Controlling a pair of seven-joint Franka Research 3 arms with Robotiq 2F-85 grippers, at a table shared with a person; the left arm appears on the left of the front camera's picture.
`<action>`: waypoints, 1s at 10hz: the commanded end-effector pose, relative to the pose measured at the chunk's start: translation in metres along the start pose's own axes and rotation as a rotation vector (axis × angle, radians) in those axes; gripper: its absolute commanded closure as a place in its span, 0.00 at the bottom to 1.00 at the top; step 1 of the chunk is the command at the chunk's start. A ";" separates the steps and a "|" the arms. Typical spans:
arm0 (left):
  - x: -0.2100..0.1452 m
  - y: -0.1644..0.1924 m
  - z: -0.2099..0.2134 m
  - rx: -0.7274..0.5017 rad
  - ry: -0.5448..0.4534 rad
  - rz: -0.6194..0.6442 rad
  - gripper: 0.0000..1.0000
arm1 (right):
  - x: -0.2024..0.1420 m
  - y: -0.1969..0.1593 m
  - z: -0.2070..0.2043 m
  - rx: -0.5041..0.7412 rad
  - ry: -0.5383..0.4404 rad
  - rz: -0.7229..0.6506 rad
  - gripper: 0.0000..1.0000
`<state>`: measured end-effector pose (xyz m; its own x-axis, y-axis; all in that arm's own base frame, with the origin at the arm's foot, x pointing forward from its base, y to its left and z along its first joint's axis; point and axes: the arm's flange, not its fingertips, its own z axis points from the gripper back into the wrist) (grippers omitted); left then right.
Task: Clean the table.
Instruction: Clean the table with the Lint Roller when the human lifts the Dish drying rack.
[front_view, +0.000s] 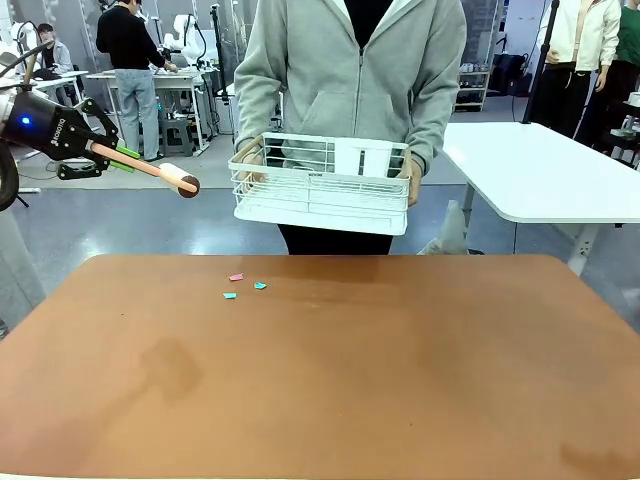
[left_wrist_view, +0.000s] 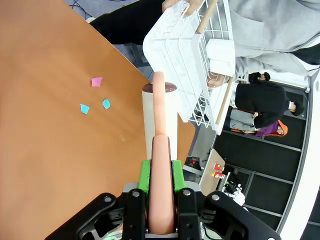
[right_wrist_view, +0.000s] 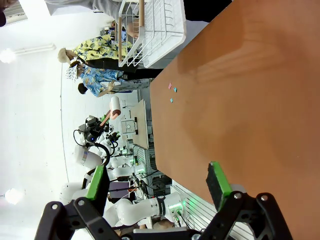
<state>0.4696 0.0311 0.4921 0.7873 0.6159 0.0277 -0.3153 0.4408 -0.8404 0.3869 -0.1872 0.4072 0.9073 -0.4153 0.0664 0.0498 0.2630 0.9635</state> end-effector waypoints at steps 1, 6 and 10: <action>0.000 -0.001 0.001 0.000 -0.002 -0.003 1.00 | 0.000 0.002 0.001 0.007 -0.001 0.005 0.00; 0.039 -0.020 0.017 0.138 0.143 -0.408 0.79 | 0.000 0.002 0.001 0.007 -0.001 0.005 0.00; 0.086 -0.005 -0.048 0.395 0.494 -0.677 0.79 | 0.000 0.002 0.001 0.007 -0.001 0.005 0.00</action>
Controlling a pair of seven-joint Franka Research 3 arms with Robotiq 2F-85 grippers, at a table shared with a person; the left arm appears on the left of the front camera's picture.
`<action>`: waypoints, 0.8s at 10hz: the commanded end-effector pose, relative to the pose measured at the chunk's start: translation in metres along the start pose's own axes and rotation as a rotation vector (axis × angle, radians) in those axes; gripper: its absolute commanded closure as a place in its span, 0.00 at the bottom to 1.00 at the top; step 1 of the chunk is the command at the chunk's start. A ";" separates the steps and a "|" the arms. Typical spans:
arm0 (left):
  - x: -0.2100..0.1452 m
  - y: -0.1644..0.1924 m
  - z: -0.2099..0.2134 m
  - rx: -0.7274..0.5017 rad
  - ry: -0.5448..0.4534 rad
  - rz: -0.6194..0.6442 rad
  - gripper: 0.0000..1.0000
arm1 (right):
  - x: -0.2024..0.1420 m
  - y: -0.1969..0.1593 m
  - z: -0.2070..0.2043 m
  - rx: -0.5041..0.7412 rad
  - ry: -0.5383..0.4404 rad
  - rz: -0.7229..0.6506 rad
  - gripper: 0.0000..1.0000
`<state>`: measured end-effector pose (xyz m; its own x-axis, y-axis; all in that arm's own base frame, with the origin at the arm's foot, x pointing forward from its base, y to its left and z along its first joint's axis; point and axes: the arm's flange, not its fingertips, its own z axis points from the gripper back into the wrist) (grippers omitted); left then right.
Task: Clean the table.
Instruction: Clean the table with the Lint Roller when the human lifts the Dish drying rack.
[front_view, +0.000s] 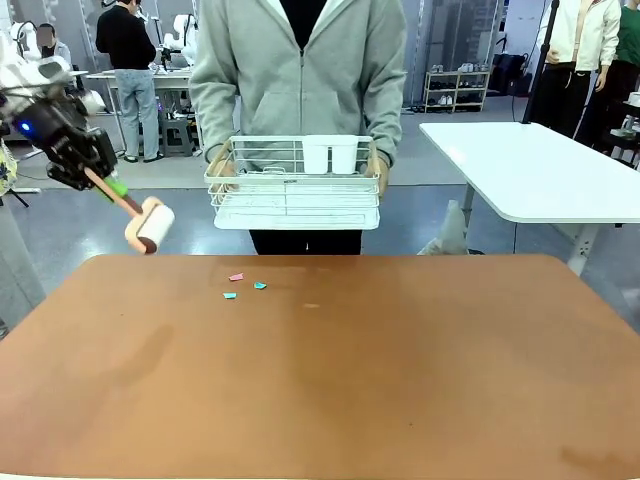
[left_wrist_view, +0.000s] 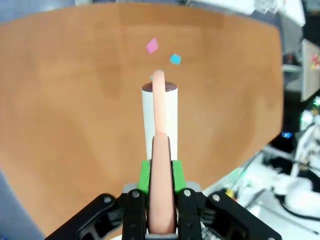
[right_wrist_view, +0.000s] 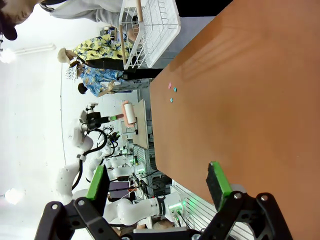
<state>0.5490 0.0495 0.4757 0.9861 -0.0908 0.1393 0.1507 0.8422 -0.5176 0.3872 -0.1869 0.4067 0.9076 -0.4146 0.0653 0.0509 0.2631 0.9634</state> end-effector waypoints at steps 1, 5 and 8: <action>0.019 0.010 -0.018 0.045 0.039 -0.046 0.79 | 0.000 0.002 0.001 0.008 -0.002 0.006 0.00; 0.020 0.014 -0.032 0.030 0.055 -0.026 0.79 | 0.000 0.002 0.001 0.008 -0.002 0.006 0.00; 0.022 0.014 -0.034 0.030 0.047 -0.022 0.79 | 0.000 0.002 0.001 0.008 -0.002 0.006 0.00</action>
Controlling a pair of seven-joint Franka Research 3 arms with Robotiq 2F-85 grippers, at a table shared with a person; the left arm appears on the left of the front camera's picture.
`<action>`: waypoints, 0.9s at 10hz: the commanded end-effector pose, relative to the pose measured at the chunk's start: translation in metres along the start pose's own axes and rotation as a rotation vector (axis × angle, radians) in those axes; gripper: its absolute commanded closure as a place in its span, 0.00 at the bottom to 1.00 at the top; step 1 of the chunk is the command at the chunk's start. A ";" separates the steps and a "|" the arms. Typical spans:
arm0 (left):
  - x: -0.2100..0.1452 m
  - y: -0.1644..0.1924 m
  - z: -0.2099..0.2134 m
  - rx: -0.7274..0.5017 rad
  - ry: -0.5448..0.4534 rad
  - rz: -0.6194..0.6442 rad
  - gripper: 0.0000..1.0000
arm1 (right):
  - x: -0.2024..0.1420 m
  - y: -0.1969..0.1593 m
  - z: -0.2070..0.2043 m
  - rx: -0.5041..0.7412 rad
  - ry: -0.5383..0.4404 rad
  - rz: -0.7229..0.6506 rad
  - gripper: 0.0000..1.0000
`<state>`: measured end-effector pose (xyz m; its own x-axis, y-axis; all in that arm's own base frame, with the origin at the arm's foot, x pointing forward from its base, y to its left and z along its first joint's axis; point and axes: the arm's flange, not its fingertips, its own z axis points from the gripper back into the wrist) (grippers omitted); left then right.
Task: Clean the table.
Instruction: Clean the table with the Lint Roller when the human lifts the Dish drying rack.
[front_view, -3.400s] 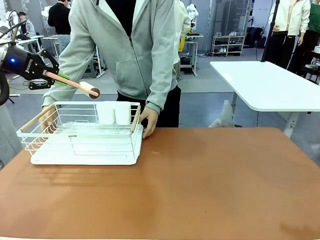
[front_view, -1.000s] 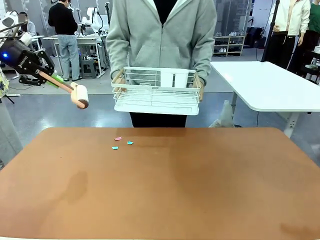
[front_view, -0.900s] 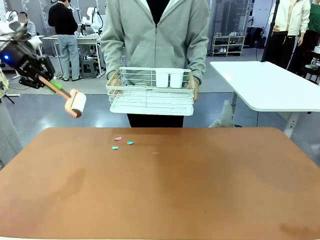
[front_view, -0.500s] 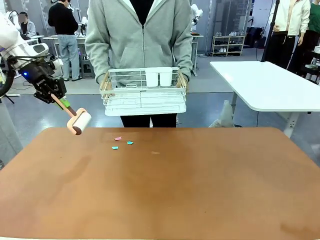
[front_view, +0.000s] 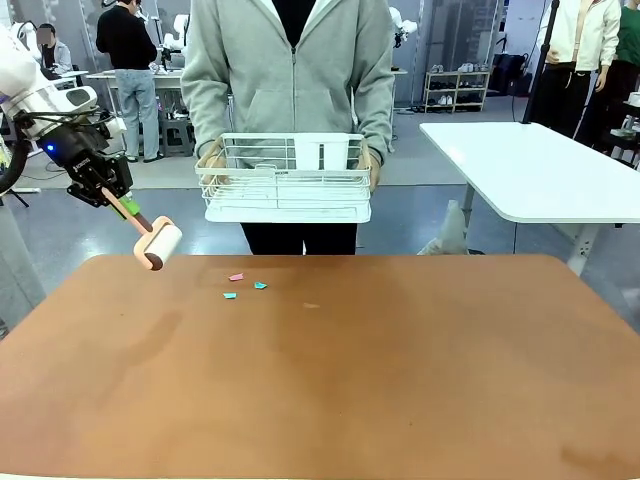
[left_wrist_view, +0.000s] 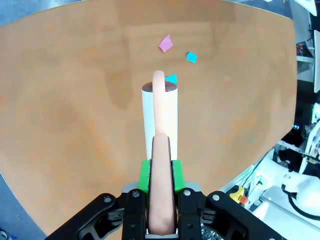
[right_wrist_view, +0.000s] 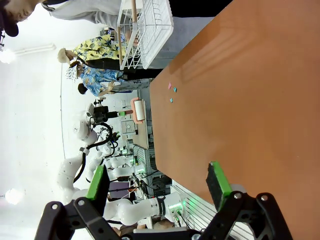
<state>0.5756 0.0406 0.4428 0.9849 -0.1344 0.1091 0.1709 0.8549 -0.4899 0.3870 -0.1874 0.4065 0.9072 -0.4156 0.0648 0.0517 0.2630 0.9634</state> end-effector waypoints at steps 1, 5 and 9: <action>0.014 0.014 -0.013 0.045 -0.040 0.045 0.79 | 0.000 0.003 0.001 0.008 -0.001 0.006 0.00; 0.036 0.043 -0.062 0.034 -0.045 0.078 0.79 | 0.000 0.003 0.001 0.008 -0.001 0.006 0.00; 0.042 0.064 -0.094 0.034 -0.095 0.147 0.79 | 0.000 0.003 0.001 0.008 -0.001 0.006 0.00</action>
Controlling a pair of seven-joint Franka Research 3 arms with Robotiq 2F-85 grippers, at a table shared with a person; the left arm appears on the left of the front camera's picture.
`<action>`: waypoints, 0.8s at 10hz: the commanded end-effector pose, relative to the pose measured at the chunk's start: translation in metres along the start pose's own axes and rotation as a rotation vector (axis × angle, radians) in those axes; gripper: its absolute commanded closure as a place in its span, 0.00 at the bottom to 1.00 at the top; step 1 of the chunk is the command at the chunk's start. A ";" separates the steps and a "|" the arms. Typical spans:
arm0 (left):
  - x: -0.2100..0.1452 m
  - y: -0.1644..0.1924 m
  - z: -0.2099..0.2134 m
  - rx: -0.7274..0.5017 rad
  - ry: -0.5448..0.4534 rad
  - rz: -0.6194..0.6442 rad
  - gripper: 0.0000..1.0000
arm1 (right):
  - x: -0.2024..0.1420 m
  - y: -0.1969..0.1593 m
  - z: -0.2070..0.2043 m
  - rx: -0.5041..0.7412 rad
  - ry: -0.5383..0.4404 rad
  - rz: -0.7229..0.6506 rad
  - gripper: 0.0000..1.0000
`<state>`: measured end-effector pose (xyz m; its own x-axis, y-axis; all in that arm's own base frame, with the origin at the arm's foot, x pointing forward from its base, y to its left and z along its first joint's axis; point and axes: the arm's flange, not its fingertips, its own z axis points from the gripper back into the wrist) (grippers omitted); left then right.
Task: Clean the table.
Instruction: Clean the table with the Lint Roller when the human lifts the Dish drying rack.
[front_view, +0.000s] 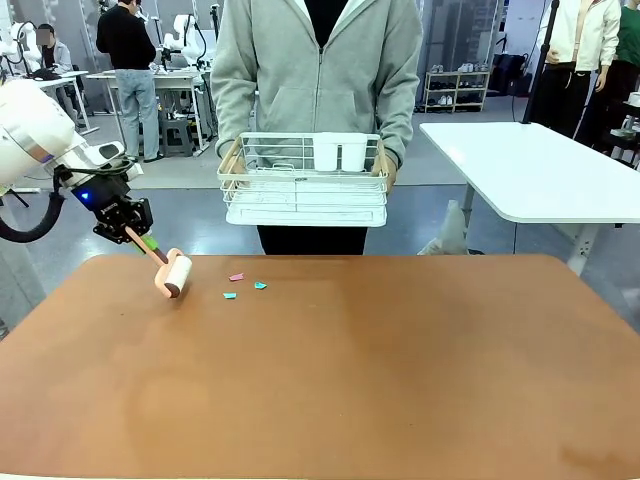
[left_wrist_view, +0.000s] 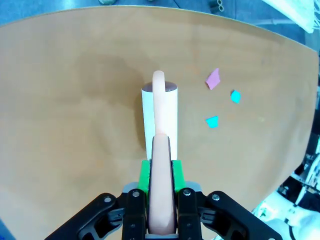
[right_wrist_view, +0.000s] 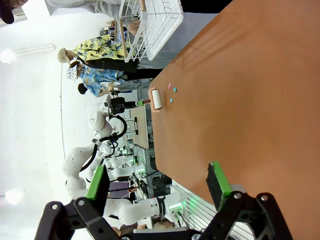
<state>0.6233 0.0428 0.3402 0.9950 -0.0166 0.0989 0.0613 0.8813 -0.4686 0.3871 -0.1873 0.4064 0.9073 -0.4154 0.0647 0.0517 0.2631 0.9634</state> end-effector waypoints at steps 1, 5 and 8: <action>0.006 0.006 -0.012 -0.015 -0.060 0.037 0.79 | 0.000 0.003 0.001 0.008 -0.001 0.006 0.00; 0.012 0.018 -0.037 -0.079 0.014 0.038 0.79 | 0.000 0.003 0.001 0.008 -0.001 0.006 0.00; 0.017 0.006 -0.055 -0.093 0.072 0.017 0.79 | 0.000 0.003 0.001 0.008 -0.001 0.006 0.00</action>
<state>0.6426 0.0298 0.3146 0.9981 0.0068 0.0620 0.0293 0.8255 -0.5636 0.3871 -0.1872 0.4064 0.9075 -0.4151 0.0647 0.0517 0.2632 0.9633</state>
